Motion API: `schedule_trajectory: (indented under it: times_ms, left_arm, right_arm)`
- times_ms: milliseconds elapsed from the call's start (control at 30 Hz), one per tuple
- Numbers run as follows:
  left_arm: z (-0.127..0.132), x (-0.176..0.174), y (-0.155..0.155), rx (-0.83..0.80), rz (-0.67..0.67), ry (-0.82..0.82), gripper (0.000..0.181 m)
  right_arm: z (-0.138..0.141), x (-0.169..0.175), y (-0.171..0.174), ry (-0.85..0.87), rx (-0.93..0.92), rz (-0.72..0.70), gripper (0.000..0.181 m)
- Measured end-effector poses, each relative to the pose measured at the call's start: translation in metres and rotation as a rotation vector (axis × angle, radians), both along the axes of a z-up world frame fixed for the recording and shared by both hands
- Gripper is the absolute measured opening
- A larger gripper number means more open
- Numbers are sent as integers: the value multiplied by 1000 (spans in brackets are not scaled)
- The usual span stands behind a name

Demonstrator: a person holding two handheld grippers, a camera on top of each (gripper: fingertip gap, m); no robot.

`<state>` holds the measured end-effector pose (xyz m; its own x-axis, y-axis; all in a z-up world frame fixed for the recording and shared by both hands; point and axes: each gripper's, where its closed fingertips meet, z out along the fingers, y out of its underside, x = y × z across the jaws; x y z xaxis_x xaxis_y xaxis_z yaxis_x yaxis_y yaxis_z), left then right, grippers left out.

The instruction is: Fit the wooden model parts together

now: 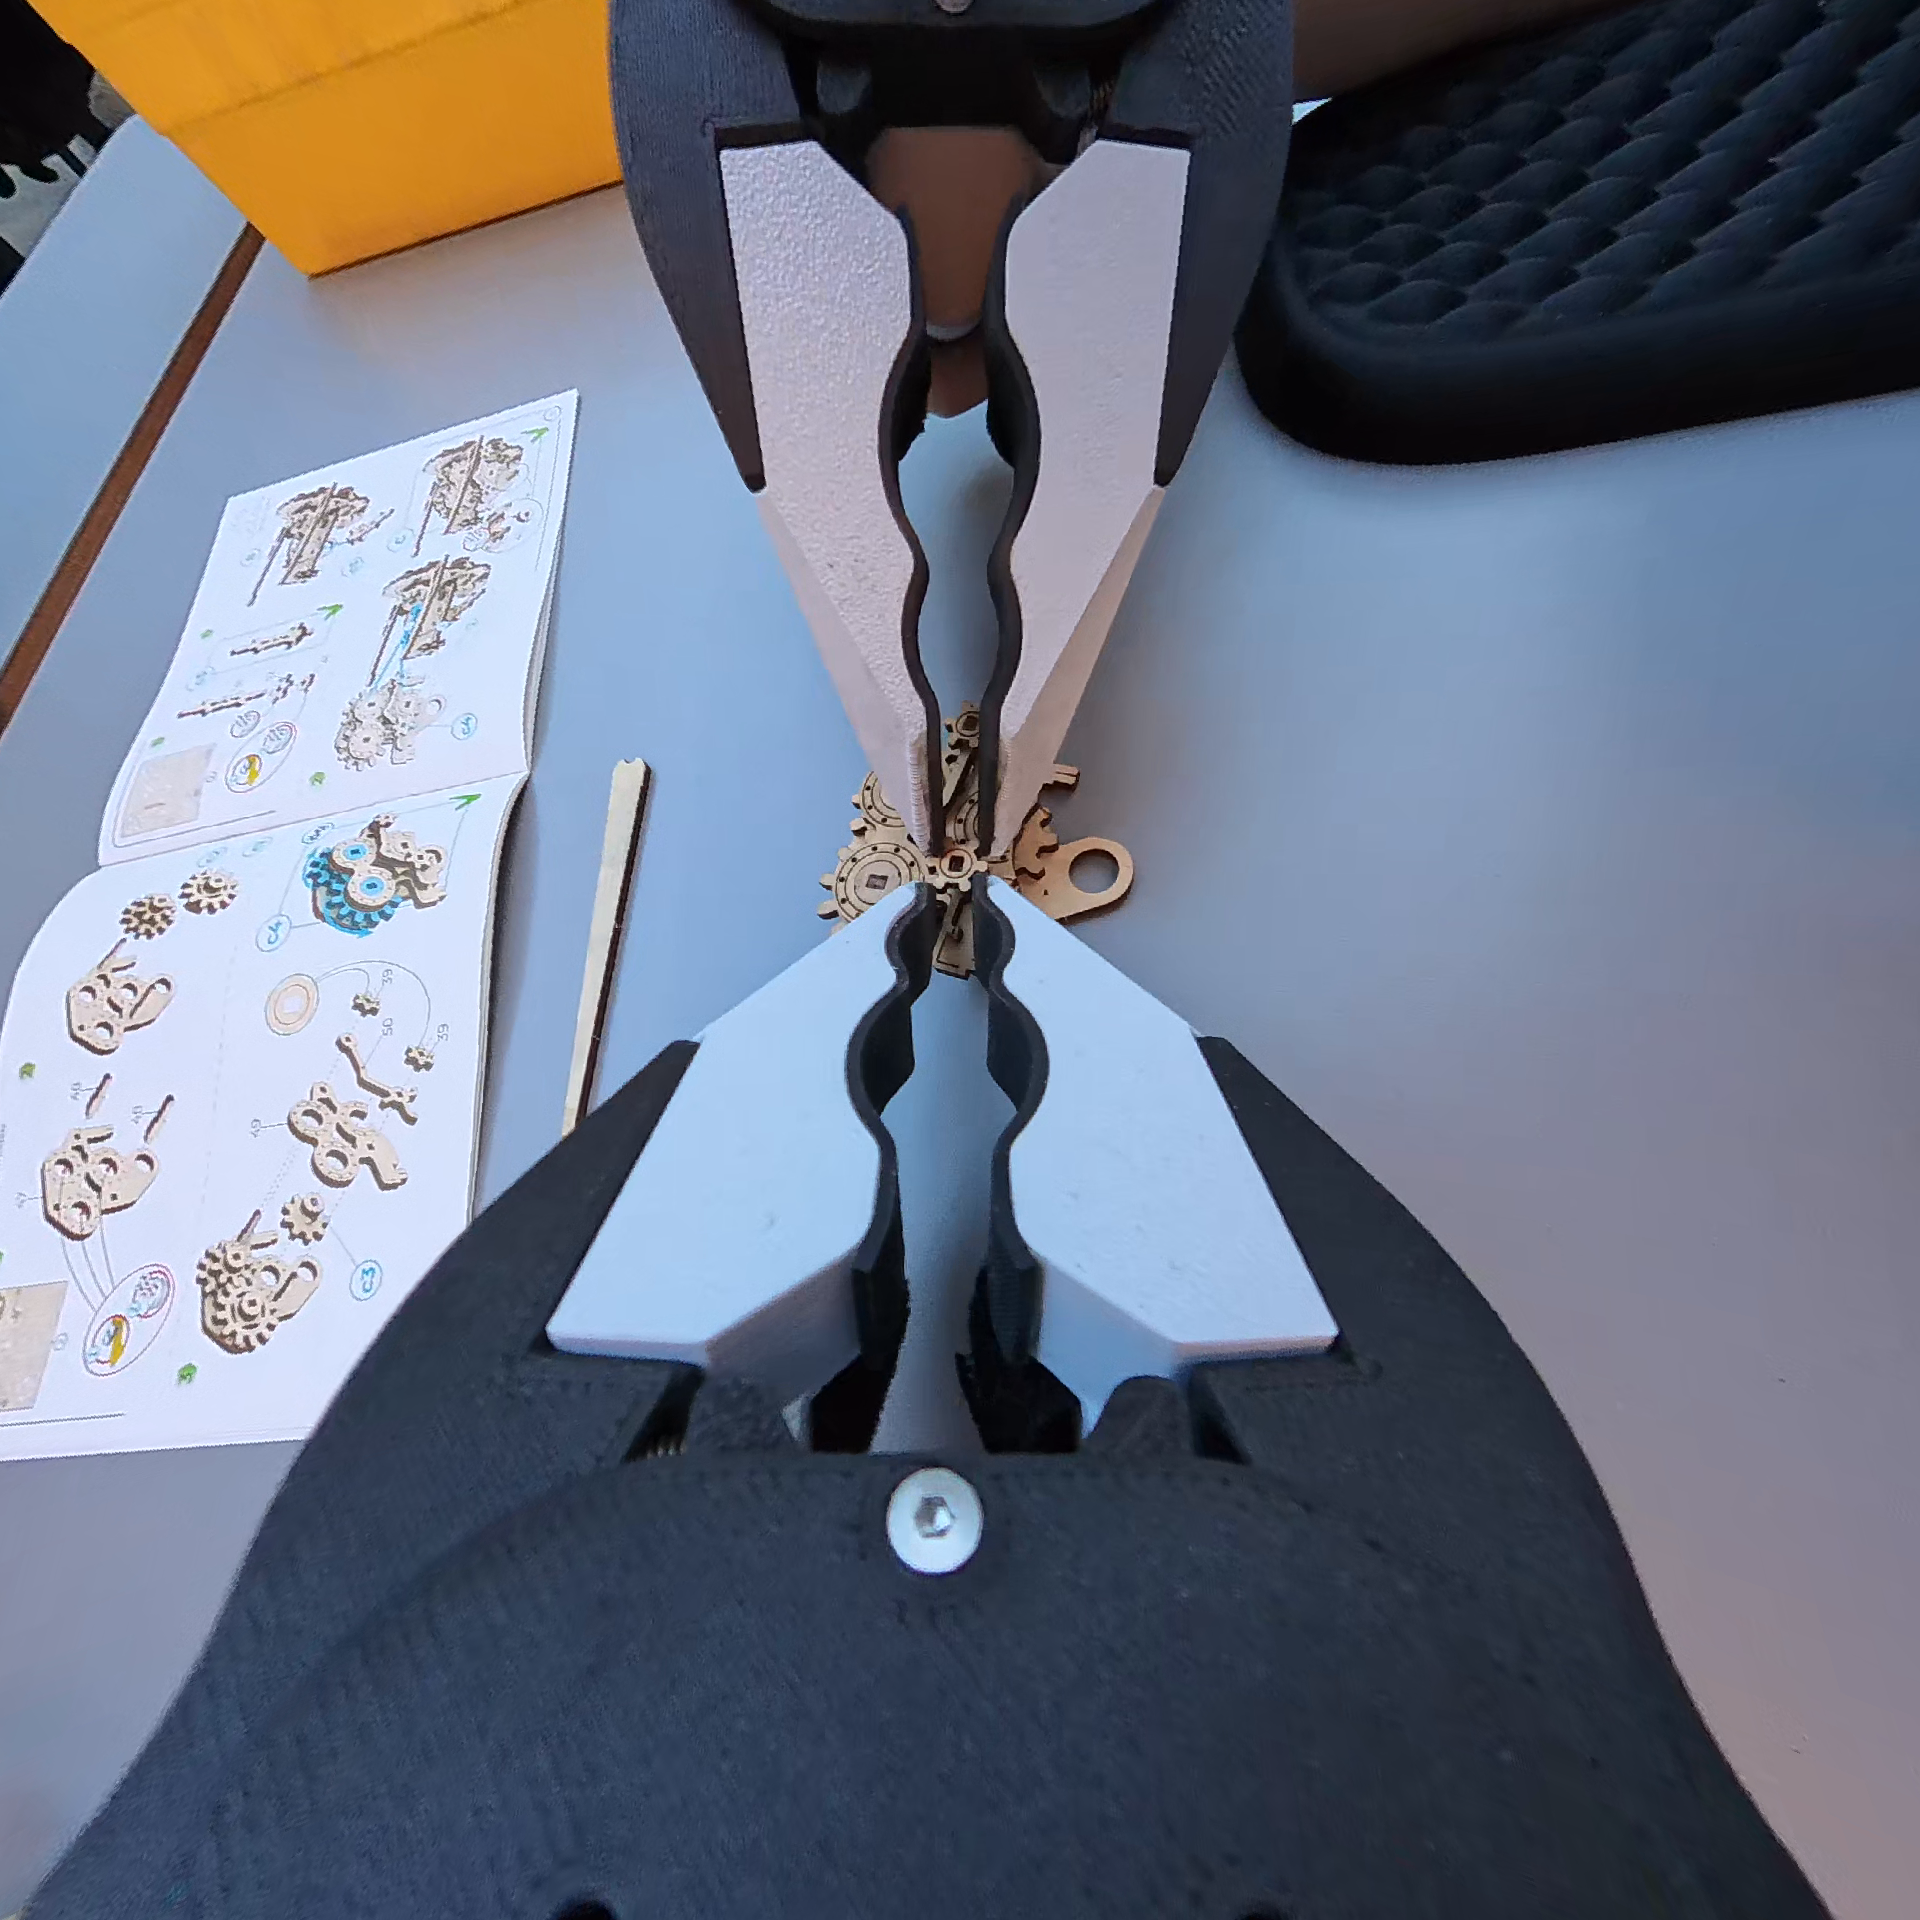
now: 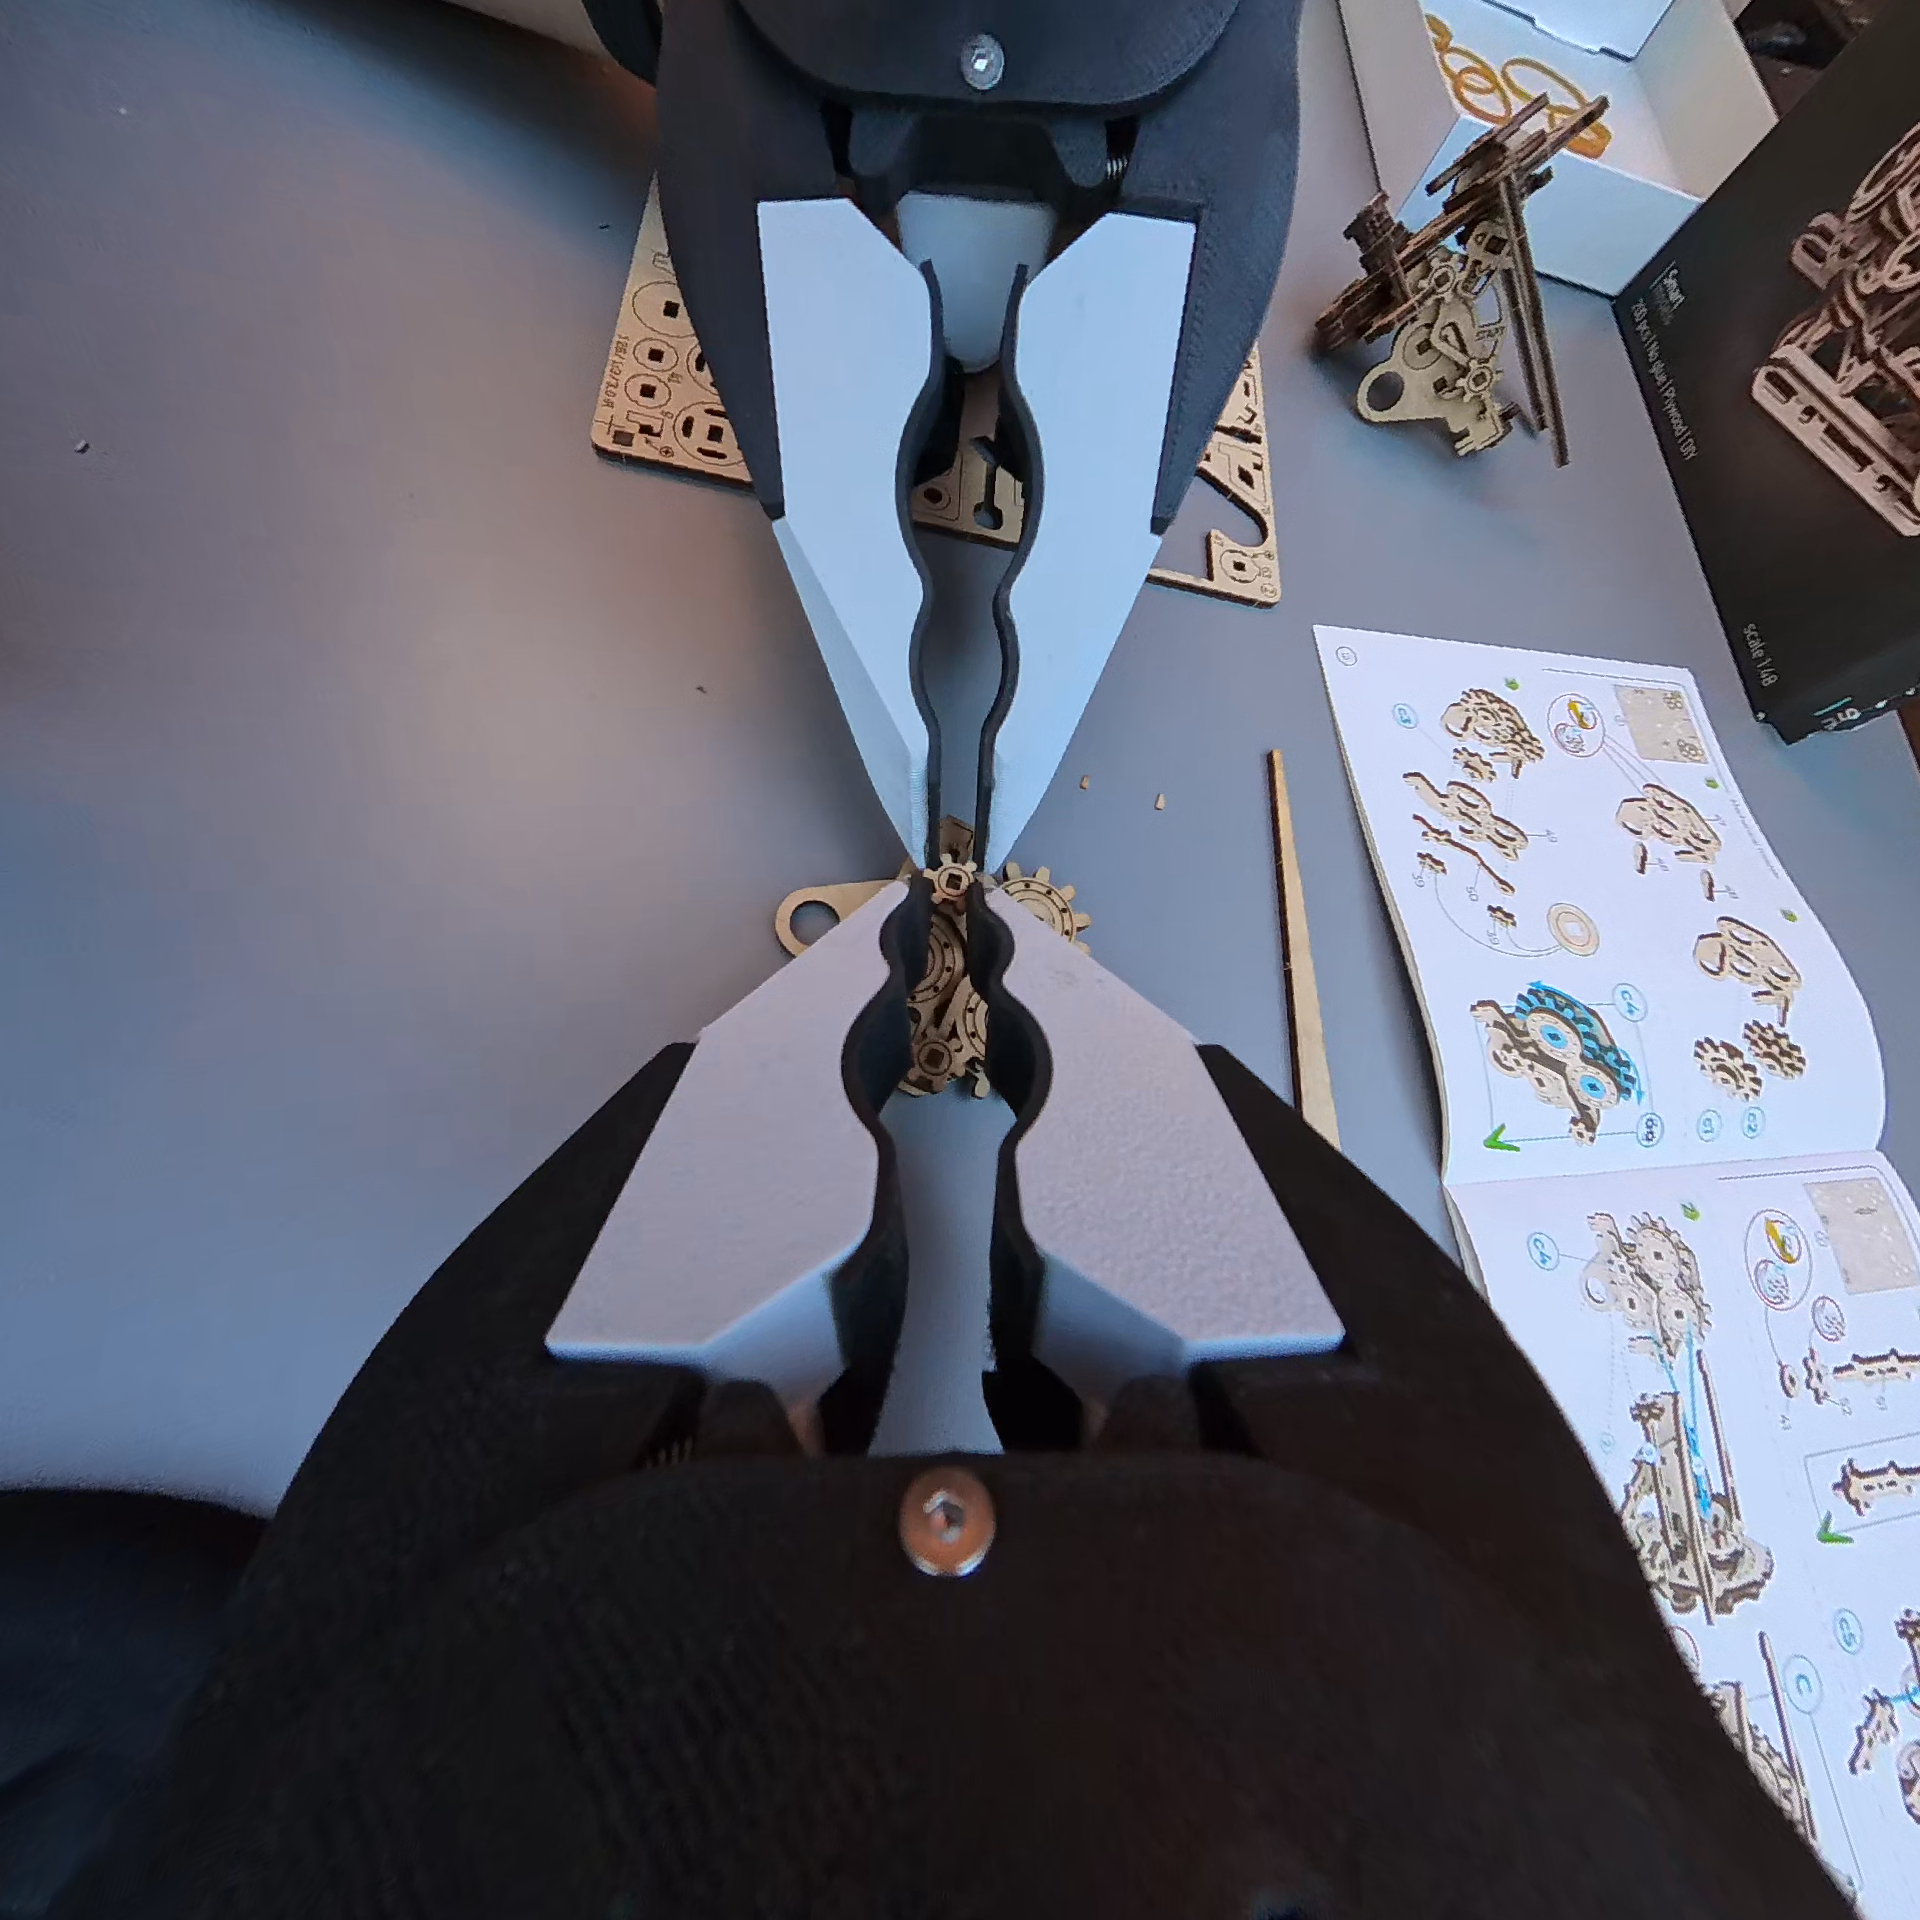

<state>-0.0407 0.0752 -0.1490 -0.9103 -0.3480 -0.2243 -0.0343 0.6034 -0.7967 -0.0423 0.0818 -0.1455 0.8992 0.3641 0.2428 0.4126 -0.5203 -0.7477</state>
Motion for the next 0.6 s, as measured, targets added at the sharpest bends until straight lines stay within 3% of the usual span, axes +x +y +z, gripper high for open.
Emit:
schedule_trajectory:
  times_ms: [600]
  left_arm:
    - [-1,0,-1,18,-3,-20,4]
  right_arm:
    - [-2,1,-2,-1,-33,-66,6]
